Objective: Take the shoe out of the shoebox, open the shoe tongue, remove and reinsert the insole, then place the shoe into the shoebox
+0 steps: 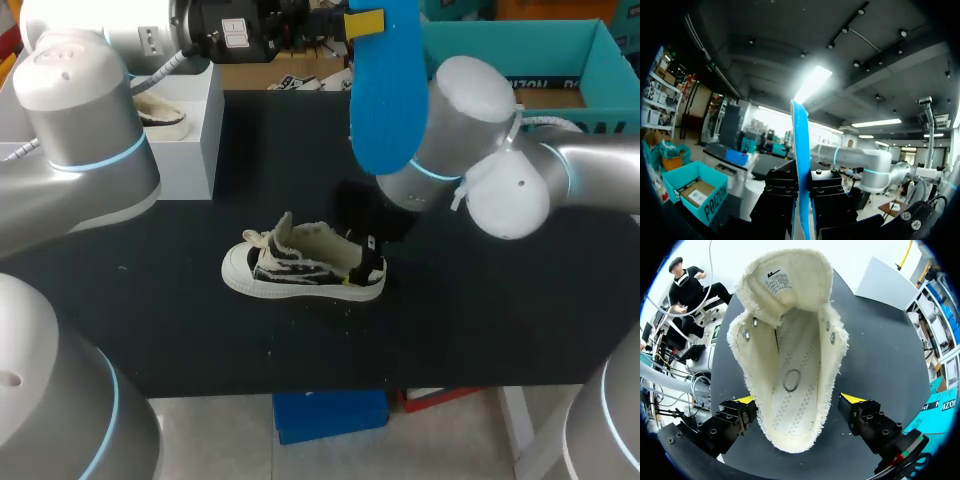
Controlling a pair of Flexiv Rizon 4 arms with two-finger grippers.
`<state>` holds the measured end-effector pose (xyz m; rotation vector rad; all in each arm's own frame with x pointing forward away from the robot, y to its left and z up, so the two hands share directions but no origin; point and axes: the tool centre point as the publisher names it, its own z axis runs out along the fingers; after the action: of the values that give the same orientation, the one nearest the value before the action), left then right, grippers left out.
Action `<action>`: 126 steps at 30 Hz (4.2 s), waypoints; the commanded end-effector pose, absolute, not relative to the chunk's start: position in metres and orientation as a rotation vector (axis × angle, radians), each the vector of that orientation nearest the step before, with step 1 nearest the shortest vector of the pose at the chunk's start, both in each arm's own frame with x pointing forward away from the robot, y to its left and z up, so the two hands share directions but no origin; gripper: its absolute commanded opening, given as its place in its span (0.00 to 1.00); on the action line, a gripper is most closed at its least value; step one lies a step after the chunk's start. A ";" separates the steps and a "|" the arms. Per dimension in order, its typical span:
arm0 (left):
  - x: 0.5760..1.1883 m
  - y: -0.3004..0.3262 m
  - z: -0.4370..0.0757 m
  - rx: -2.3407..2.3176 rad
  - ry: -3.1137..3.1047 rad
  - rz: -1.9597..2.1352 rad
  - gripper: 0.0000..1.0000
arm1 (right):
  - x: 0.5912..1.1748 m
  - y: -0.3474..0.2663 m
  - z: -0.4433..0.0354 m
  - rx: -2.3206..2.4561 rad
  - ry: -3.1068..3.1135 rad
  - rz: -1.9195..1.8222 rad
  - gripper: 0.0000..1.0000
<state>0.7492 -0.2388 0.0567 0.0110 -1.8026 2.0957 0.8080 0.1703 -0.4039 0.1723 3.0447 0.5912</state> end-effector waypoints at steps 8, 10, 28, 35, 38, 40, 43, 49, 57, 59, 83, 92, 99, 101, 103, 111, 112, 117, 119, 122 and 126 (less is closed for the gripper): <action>0.749 -0.240 0.056 0.012 -1.805 2.097 0.00 | 0.805 0.162 -0.414 0.163 2.882 1.059 1.00; 0.749 -0.240 0.056 0.012 -1.805 2.097 0.00 | 0.804 0.162 -0.415 0.168 2.862 1.104 1.00; 0.749 -0.240 0.056 0.012 -1.805 2.097 0.00 | 0.805 0.164 -0.434 0.262 2.698 1.428 1.00; 0.749 -0.240 0.056 0.012 -1.805 2.097 0.00 | 0.806 0.165 -0.438 0.260 2.682 1.451 1.00; 0.749 -0.240 0.056 0.012 -1.805 2.097 0.00 | 0.806 0.165 -0.439 0.252 2.684 1.453 1.00; 0.749 -0.240 0.056 0.012 -1.805 2.097 0.00 | 0.806 0.164 -0.438 0.244 2.696 1.440 1.00; 0.749 -0.240 0.056 0.012 -1.805 2.097 0.00 | 0.805 0.161 -0.437 0.241 2.708 1.422 1.00; 0.749 -0.240 0.056 0.012 -1.805 2.097 0.00 | 0.806 0.154 -0.434 0.241 2.731 1.384 1.00; 0.749 -0.240 0.056 0.012 -1.805 2.097 0.00 | 0.807 0.142 -0.427 0.232 2.828 1.241 1.00; 0.749 -0.240 0.056 0.012 -1.805 2.097 0.00 | 0.807 0.137 -0.425 0.233 2.857 1.193 1.00; 0.749 -0.240 0.056 0.012 -1.805 2.097 0.00 | 0.837 0.136 -0.382 0.163 3.096 0.122 1.00; 0.749 -0.240 0.056 0.012 -1.805 2.097 0.00 | 0.844 0.157 -0.381 0.182 3.050 -0.062 1.00; 0.749 -0.240 0.056 0.012 -1.805 2.097 0.00 | 0.846 0.178 -0.385 0.161 3.058 -0.091 1.00; 0.749 -0.240 0.056 0.012 -1.805 2.097 0.00 | 0.846 0.183 -0.385 0.150 3.060 -0.091 1.00; 0.749 -0.240 0.056 0.012 -1.805 2.097 0.00 | 0.847 0.188 -0.386 0.136 3.064 -0.093 1.00; 0.749 -0.240 0.056 0.012 -1.805 2.097 0.00 | 0.853 0.207 -0.389 0.071 3.086 -0.085 1.00; 0.749 -0.240 0.056 0.012 -1.805 2.097 0.00 | 0.854 0.209 -0.390 0.068 3.088 -0.083 1.00; 0.749 -0.240 0.056 0.012 -1.805 2.097 0.00 | 0.853 0.214 -0.399 0.071 3.106 -0.049 1.00; 0.749 -0.240 0.056 0.012 -1.805 2.097 0.00 | 0.852 0.215 -0.401 0.080 3.114 -0.030 0.97; 0.749 -0.240 0.056 0.012 -1.805 2.097 0.00 | 0.852 0.216 -0.404 0.092 3.119 0.001 0.90; 0.749 -0.240 0.056 0.012 -1.805 2.097 0.00 | 0.853 0.219 -0.408 0.103 3.146 0.108 0.00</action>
<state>0.7493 -0.2389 0.0566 0.0107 -1.8032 2.0954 0.8502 0.2202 -0.4010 0.1098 3.1251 0.0412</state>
